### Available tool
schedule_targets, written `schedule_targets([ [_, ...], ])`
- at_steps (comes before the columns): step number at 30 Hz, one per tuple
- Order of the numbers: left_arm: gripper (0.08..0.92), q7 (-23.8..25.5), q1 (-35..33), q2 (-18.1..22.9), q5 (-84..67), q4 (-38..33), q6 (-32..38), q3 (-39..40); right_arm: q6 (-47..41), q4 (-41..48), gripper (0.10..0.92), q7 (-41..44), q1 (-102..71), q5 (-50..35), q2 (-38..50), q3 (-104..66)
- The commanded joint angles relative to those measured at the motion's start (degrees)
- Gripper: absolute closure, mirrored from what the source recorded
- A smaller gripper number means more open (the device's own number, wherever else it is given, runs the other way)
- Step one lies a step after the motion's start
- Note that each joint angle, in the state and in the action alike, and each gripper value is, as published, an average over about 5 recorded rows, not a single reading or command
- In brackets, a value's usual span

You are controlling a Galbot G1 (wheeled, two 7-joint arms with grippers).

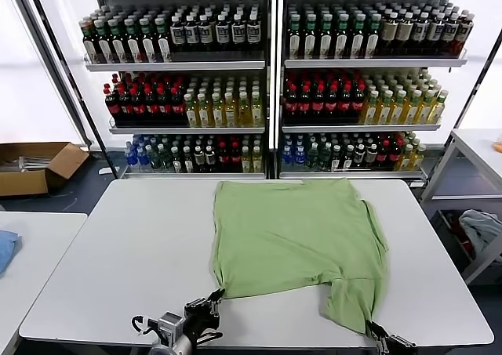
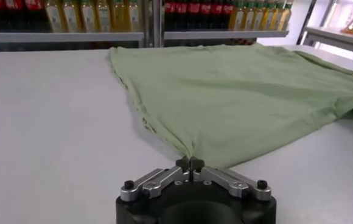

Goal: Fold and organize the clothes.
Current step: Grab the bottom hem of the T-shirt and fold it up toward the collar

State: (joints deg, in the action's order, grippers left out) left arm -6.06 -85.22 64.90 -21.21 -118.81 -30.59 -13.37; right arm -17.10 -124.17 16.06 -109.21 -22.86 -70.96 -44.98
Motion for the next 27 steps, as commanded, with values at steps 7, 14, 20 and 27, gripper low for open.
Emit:
schedule_targets([
  [7, 0.916, 1.1, -5.1, -3.4, -0.4, -6.3, 2.4, -10.9, 5.9, -2.9, 0.918, 2.9, -0.8, -5.3, -0.5, 2.0],
  [14, 0.916, 1.2, -8.7, -3.9, -2.1, -8.8, 2.1, -17.1, 6.5, -4.9, 0.918, 3.9, -3.4, -6.4, -0.4, 1.5],
  [20, 0.916, 1.4, -13.9, -4.0, -3.9, -11.3, 2.0, -22.1, 6.6, -6.2, 0.918, 4.3, -5.2, -7.5, -0.1, 0.2],
  [27, 0.915, 1.8, -18.9, -3.1, -7.0, -15.2, 2.2, -26.4, 7.2, -6.8, 0.918, 6.5, -6.2, -10.1, -0.2, 0.2],
])
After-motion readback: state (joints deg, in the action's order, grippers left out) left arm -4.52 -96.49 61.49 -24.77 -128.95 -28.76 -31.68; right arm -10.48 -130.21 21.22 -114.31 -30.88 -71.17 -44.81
